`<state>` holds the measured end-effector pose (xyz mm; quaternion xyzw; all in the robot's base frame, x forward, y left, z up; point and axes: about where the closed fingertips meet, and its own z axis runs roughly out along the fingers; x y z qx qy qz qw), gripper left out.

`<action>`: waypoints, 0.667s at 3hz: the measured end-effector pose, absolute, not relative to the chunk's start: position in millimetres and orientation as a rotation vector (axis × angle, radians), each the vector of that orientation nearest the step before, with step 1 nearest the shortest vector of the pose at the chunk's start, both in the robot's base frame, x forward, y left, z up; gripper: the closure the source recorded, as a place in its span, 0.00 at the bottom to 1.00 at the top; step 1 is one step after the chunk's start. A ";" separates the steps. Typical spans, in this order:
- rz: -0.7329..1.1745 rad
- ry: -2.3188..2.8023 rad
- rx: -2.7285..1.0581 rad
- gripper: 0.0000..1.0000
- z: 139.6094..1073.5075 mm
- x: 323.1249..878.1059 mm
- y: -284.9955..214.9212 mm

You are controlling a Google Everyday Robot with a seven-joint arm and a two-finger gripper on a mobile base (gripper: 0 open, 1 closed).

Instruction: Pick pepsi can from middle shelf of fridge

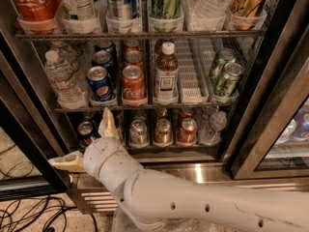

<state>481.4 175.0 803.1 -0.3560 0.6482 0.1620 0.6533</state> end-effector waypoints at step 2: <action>0.215 1.456 -0.721 0.09 812.4 507.1 156.9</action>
Offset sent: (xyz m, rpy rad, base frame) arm 0.0395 -0.0293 0.0187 -0.0332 -0.1268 -0.2164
